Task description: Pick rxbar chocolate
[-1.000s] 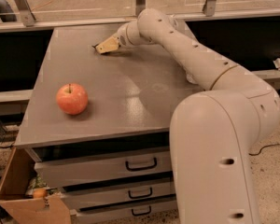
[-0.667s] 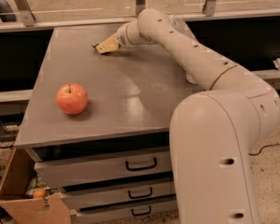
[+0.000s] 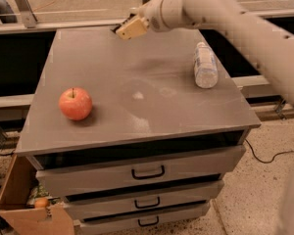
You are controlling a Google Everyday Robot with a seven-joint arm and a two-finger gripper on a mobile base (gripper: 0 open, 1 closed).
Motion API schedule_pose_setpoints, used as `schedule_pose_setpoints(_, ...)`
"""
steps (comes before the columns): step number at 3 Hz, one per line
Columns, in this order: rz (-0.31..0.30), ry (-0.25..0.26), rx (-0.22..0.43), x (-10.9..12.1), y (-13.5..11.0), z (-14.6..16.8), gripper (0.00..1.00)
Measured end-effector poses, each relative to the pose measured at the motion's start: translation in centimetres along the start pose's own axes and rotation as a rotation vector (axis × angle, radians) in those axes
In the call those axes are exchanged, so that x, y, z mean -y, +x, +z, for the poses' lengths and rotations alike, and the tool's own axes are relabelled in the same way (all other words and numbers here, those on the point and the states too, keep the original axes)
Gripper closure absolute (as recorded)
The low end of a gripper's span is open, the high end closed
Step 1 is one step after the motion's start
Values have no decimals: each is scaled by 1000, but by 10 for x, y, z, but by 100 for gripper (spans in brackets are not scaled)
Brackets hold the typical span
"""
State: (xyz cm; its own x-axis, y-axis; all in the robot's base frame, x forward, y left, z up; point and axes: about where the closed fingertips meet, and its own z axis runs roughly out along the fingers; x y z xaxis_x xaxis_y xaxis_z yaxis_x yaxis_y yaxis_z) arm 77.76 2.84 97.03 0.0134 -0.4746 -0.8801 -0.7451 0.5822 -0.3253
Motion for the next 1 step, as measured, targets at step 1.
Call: schedule_pose_setpoints(1, -75, 68, 18, 21, -18, -58, 100)
